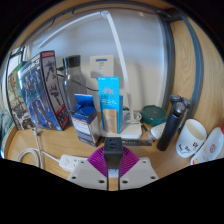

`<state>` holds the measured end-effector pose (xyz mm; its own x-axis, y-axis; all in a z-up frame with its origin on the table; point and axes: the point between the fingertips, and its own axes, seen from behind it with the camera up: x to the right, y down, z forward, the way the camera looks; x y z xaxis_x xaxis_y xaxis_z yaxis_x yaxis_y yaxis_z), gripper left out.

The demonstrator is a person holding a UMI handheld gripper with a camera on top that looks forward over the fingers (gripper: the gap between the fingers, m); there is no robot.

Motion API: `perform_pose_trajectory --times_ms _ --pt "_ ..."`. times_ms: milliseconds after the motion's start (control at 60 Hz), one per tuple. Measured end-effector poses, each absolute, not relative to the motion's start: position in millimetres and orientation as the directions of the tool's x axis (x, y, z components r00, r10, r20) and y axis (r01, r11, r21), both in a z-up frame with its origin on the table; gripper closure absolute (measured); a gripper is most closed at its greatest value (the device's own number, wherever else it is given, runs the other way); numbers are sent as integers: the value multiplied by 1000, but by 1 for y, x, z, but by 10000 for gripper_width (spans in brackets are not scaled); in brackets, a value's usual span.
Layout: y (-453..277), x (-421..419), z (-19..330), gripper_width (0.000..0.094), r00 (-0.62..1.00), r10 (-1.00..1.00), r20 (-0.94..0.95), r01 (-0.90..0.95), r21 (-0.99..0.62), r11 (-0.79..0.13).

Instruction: Unplug charger

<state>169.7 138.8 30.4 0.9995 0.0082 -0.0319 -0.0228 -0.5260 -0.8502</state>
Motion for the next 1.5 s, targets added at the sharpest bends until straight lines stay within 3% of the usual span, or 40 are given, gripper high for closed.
perform_pose_trajectory --times_ms 67,217,333,400,600,700,833,1033,1183,1433,1500 --pt "141 170 50 839 999 19 -41 -24 -850 -526" --pt "146 187 203 840 997 63 35 53 -945 -324" --pt "121 229 239 841 998 4 69 66 -944 -322" --pt "102 257 222 842 997 -36 71 51 -919 -391" --pt "44 317 103 841 992 -113 56 -34 -746 -665" --pt "28 326 60 842 993 -107 44 -51 -656 -753" --pt "22 334 25 839 993 -111 47 -60 -603 -796" --pt "12 330 -9 778 993 -110 30 -79 -507 -859" --pt "24 332 -10 710 994 -107 34 -74 -517 -853" --pt "37 339 -12 701 990 -102 95 -35 -540 -841" --pt "37 338 -3 629 989 -115 95 -43 -560 -827"
